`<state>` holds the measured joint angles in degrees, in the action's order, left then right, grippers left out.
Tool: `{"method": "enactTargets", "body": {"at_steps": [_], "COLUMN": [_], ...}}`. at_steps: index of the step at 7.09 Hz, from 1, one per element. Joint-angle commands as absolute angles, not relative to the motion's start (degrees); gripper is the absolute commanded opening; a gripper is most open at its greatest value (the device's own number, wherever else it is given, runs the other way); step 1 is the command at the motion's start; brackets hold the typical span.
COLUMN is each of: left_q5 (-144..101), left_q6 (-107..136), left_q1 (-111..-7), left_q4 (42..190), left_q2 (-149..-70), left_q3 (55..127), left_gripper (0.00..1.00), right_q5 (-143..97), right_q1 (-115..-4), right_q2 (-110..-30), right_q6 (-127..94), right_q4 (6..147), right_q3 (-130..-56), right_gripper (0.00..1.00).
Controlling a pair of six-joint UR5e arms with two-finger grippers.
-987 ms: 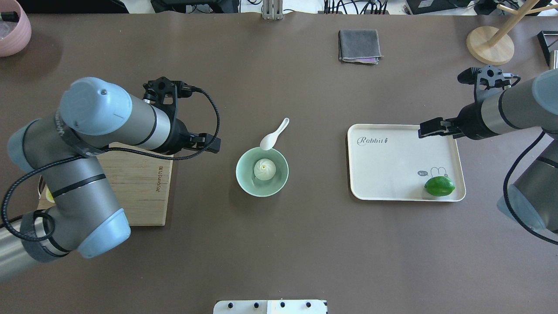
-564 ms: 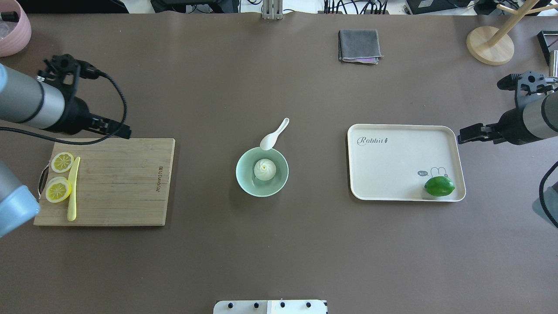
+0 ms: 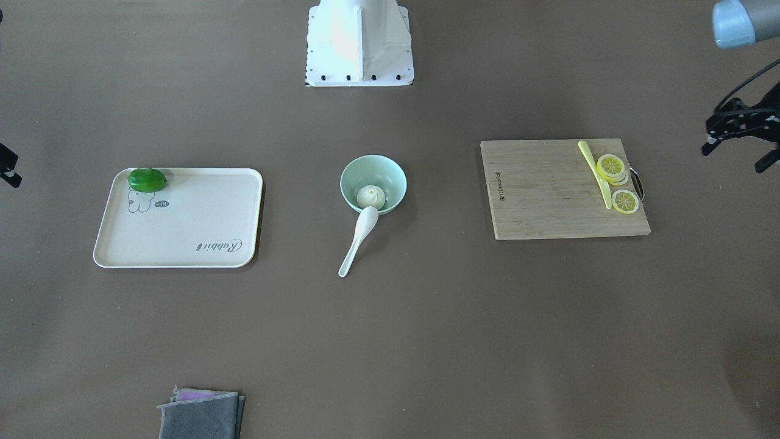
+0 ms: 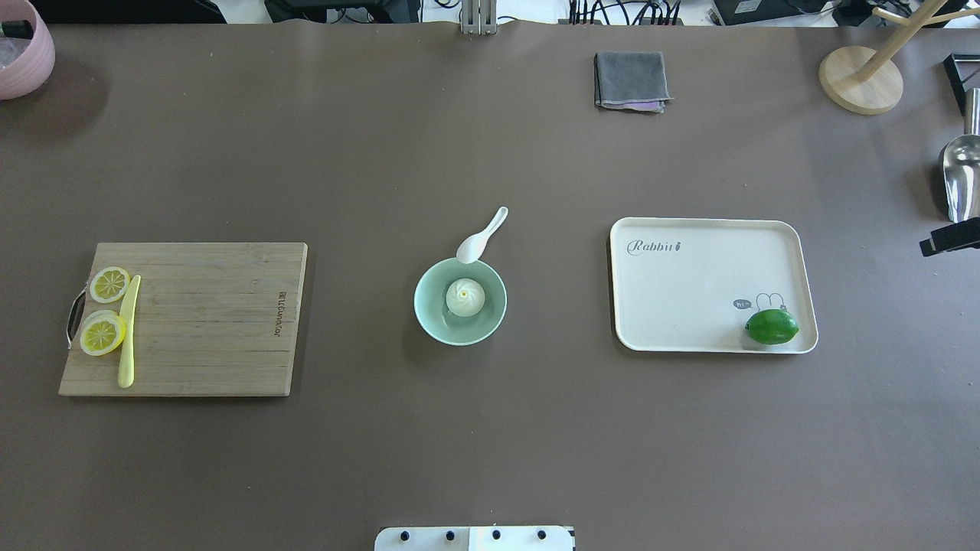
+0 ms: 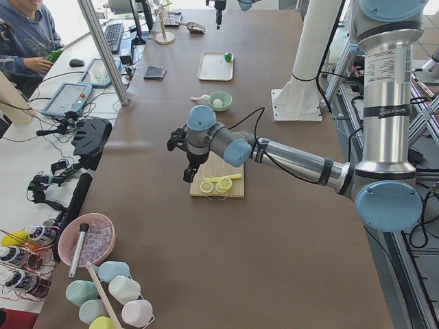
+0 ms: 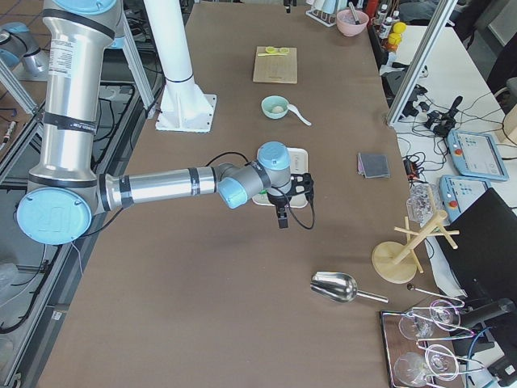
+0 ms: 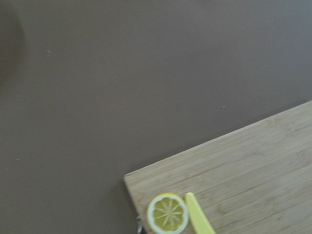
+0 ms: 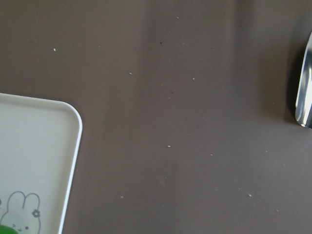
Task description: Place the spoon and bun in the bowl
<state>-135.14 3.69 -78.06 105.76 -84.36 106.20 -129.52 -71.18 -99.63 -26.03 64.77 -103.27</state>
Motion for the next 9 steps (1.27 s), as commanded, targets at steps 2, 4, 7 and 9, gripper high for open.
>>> {"method": "enactTargets", "body": {"at_steps": [2, 4, 7, 9], "left_q5": [-134.6, -134.4, -132.4, -133.0], "left_q6": [-1.9, -1.3, -1.6, -1.5], "left_q1": [-83.2, -83.5, -83.5, -83.6], "left_q4": [106.3, 108.0, 108.5, 108.0], "left_q2": [-79.9, -79.5, -80.5, -80.1], "left_q3": [102.6, 101.7, 99.1, 99.4], "left_gripper": [0.98, 0.98, 0.98, 0.98], "right_q5": [-132.5, -132.0, -132.1, -132.7], "right_q1": [-83.6, -84.7, -86.0, -86.0], "right_q2": [-100.6, -98.5, -98.8, -99.1], "right_q6": [-6.1, 1.5, 2.0, 2.3], "right_q4": [71.1, 79.1, 79.3, 79.2], "right_q3": [-98.4, -98.3, -97.8, -97.9], "right_gripper": [1.00, 1.00, 1.00, 1.00]}}
